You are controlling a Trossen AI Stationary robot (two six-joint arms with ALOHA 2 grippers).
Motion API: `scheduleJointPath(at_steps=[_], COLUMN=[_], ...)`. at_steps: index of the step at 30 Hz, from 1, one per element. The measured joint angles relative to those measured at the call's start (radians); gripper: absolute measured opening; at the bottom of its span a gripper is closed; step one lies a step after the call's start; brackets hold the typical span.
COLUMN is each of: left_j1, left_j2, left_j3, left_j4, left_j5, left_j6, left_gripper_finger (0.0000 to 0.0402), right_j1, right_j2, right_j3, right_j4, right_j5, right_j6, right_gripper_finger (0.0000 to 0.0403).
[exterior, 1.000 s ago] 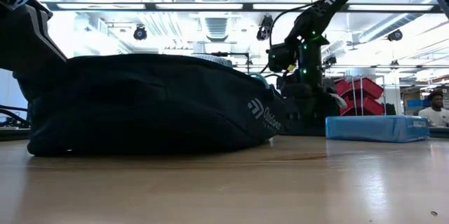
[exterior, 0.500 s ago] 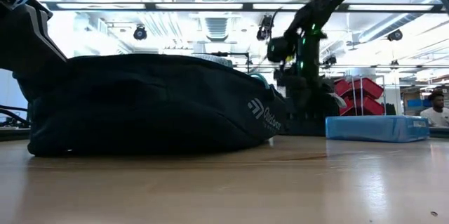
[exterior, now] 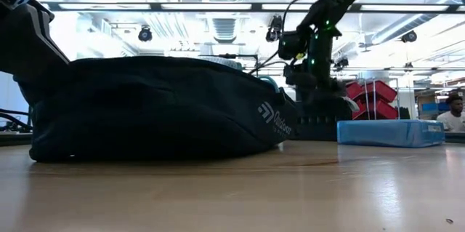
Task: Unpack backpack
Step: Put the black supply box into the dark blue backpack
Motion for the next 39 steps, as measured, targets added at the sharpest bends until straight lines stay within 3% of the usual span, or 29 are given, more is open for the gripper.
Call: scheduleJointPath(at_steps=[9, 15, 27, 34, 39], left_j1=[0.0, 0.0, 0.001, 0.025, 0.066], left_j2=[0.0, 0.001, 0.001, 0.0, 0.0], left_j3=[-0.001, -0.002, -0.002, -0.002, -0.002], left_j4=[0.004, 0.003, -0.004, 0.018, 0.227], left_j5=[0.001, -0.001, -0.019, -0.046, -0.044], left_j6=[0.007, 0.015, 0.037, 0.106, 0.401], left_gripper_finger=[0.0, 0.0, 0.0, 0.0, 0.0], right_j1=[-0.003, -0.004, 0.045, 0.212, 0.452], right_j2=[0.121, 0.078, -0.091, -0.291, -0.389], right_j3=[0.005, -0.007, -0.011, -0.011, -0.009], right_j4=[0.004, 0.0, -0.107, -0.148, -0.032], right_j5=[-0.011, -0.008, -0.006, 0.001, -0.001], right_j6=[0.001, -0.005, -0.029, 0.016, 0.052], right_gripper_finger=[0.024, 0.0158, 0.0158, 0.0158, 0.0158])
